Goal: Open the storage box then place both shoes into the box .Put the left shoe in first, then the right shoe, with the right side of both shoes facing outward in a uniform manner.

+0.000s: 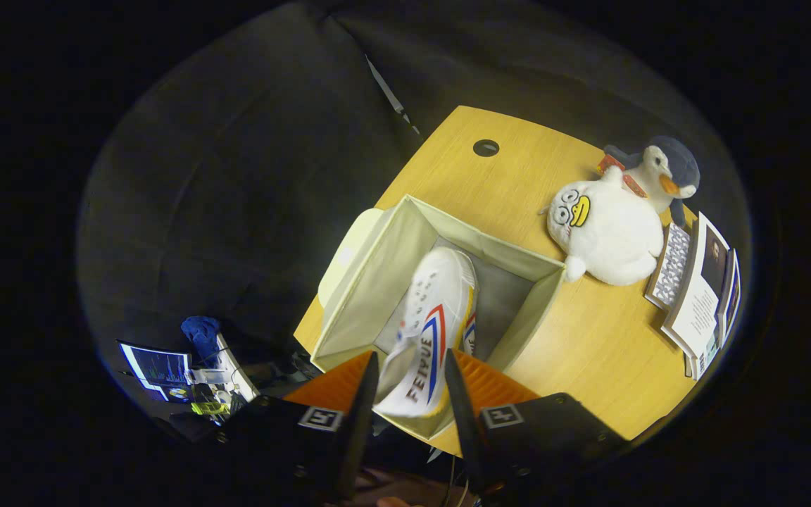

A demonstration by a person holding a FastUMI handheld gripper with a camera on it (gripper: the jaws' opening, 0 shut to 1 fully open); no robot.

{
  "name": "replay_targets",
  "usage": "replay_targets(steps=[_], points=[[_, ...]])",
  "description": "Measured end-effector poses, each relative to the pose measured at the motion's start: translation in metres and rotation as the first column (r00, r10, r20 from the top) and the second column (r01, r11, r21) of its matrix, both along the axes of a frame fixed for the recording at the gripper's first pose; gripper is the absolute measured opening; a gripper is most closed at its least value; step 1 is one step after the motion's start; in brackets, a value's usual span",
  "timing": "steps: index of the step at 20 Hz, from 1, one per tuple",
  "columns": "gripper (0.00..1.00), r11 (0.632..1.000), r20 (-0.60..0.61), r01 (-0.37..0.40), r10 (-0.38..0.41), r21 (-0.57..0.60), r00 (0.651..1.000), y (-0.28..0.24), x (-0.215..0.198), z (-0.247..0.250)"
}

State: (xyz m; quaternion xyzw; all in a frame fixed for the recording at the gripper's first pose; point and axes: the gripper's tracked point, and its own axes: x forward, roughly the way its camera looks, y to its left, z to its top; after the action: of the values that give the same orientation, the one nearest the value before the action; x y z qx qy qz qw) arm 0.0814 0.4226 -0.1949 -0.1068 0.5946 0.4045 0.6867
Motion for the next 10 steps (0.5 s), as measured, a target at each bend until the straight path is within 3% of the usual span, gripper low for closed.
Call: replay_targets(steps=[1, 10], points=[[0.82, 1.0, 0.018, -0.005, 0.005, 0.0, 1.0, -0.003, 0.007, 0.003], [0.85, 0.992, 0.091, 0.094, -0.102, 0.085, 0.991, -0.059, 0.025, 0.054]])
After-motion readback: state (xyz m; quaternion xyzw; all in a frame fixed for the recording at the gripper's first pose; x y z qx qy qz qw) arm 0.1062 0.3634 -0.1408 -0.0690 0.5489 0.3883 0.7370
